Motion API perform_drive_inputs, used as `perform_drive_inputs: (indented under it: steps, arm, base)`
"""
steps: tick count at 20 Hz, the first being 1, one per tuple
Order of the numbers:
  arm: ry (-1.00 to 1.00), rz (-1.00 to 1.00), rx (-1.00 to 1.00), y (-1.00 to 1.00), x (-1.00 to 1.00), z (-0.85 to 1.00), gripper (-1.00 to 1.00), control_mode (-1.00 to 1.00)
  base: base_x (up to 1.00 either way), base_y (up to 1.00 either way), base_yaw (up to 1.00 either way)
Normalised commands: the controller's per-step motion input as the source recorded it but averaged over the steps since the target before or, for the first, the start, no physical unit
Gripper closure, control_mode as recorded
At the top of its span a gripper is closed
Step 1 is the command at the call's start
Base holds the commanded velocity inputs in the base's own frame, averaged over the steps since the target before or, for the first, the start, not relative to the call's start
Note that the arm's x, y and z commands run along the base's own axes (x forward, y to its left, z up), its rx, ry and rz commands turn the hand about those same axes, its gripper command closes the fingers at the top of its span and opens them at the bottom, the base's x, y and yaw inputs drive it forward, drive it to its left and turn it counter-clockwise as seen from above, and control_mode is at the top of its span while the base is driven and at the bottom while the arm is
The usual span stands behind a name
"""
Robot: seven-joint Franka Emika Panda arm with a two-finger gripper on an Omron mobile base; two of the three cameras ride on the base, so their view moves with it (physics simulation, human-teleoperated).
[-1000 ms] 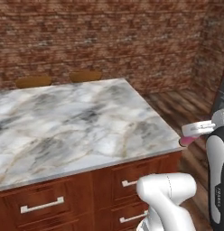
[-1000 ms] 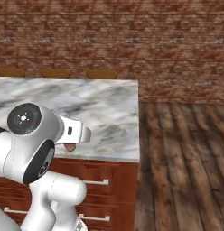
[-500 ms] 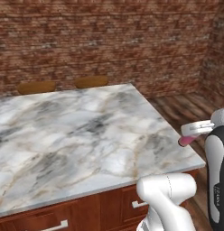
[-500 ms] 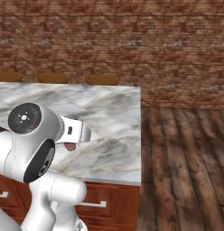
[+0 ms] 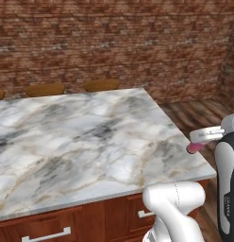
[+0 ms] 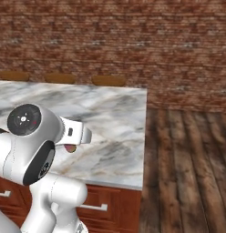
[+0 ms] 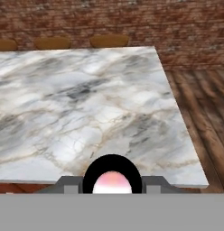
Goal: Move the drinks to the dining counter.
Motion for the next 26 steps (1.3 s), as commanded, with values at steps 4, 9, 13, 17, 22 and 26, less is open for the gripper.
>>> perform_drive_inputs:
  steps: [4,9,13,17,22,26]
  arm:
    - [0.0,0.0,0.0,0.0,0.0,0.0,1.0,1.0]
    - [0.0,0.0,0.0,0.0,0.0,0.0,1.0,-1.0]
    - [0.02,0.0,0.0,0.0,0.03,0.0,1.0,-1.0]
    - [0.14,0.0,0.0,0.02,0.24,0.0,1.0,-1.0]
    - [0.08,0.0,0.0,0.06,0.39,-0.08,1.0,-1.0]
    - [0.0,0.0,0.0,0.11,0.39,-0.23,1.0,-1.0]
  base:
    - [0.29,0.03,0.16]
    - [0.0,0.0,0.03]
    - [0.0,0.0,0.0]
    - [0.0,0.0,0.0]
    - [0.0,0.0,0.0]
    - [0.0,0.0,0.0]
